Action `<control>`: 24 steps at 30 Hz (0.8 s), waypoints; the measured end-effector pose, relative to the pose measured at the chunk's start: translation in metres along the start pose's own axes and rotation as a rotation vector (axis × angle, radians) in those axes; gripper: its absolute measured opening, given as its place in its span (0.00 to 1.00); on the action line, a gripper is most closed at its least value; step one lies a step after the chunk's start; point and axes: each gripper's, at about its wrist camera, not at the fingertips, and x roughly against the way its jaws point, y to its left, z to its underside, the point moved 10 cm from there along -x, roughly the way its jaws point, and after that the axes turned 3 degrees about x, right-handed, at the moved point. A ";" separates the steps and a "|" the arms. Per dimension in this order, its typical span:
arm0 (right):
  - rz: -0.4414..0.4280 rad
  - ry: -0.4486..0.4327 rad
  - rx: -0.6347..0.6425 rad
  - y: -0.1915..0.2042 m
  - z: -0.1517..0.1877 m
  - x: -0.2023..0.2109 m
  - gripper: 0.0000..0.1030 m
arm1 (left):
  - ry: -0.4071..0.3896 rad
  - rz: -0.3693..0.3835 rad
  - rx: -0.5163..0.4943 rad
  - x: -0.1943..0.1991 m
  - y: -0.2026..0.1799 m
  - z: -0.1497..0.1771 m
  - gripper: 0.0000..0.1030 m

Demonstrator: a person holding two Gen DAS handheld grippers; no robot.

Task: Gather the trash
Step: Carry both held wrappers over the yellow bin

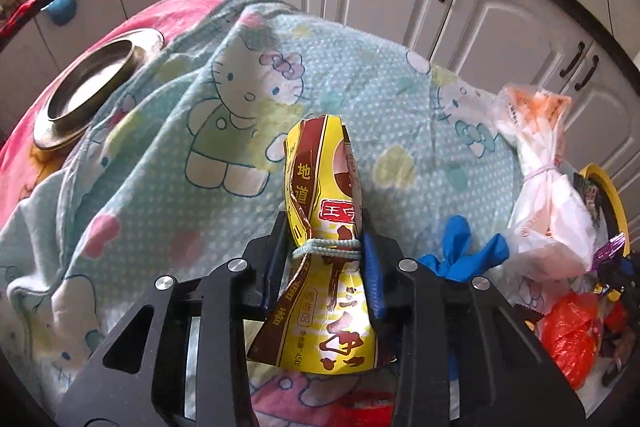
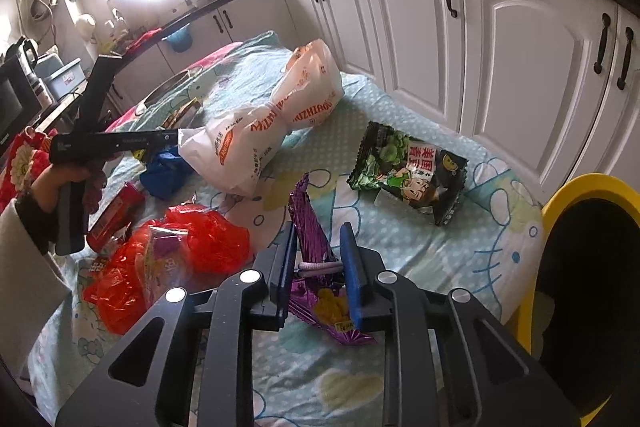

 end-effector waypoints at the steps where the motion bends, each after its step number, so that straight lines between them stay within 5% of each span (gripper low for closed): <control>1: 0.000 -0.006 0.002 0.001 0.000 0.003 0.20 | -0.016 0.006 0.011 0.006 0.000 0.000 0.26; 14: -0.037 -0.082 0.007 0.009 -0.008 0.032 0.19 | -0.214 0.061 0.049 0.092 -0.028 -0.018 0.26; 24: -0.058 -0.139 0.008 0.011 -0.014 0.062 0.19 | -0.280 0.140 0.018 0.130 -0.084 -0.014 0.25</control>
